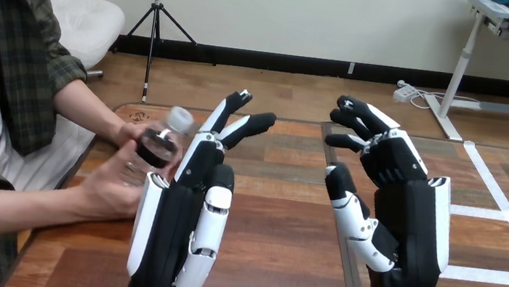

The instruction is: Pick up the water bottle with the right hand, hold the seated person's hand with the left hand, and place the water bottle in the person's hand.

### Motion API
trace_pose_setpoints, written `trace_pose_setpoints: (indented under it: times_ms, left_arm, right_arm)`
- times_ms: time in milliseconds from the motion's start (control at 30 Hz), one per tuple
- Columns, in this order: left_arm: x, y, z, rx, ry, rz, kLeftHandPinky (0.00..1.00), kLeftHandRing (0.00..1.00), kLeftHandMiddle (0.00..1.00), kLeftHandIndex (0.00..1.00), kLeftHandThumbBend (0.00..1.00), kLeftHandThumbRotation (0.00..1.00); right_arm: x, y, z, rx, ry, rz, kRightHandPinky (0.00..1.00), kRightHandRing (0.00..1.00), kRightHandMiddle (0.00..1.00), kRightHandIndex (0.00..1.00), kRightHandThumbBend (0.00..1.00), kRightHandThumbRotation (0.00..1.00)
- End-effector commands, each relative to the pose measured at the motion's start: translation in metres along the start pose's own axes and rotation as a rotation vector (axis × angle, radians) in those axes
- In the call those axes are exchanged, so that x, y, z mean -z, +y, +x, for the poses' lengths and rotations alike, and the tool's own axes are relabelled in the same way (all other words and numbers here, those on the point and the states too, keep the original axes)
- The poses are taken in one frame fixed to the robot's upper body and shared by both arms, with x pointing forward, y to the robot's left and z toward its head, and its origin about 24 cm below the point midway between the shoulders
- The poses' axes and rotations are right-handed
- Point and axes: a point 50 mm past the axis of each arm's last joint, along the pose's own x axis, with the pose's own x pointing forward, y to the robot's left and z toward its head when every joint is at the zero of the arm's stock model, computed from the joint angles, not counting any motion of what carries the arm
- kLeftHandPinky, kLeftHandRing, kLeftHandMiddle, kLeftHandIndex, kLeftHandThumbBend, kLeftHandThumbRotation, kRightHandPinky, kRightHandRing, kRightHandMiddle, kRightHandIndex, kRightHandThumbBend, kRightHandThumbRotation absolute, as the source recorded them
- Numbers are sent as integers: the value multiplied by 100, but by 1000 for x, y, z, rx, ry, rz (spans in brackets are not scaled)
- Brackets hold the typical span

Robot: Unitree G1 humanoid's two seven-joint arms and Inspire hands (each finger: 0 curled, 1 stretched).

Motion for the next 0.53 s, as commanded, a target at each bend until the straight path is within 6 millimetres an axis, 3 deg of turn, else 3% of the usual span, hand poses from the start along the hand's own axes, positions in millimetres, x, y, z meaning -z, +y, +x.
trace_pose_setpoints:
  times_ms: [0,500]
  left_arm:
    - [-3,-3,8,-10,-40,-15,100,81,81,90,0,100]
    - [-4,-3,7,3,-20,-11,100,82,82,91,0,100]
  right_arm:
    - [-4,1,11,13,-57,7,64,76,80,74,44,41]
    - [-3,3,12,17,-57,23,63,75,80,73,44,38]
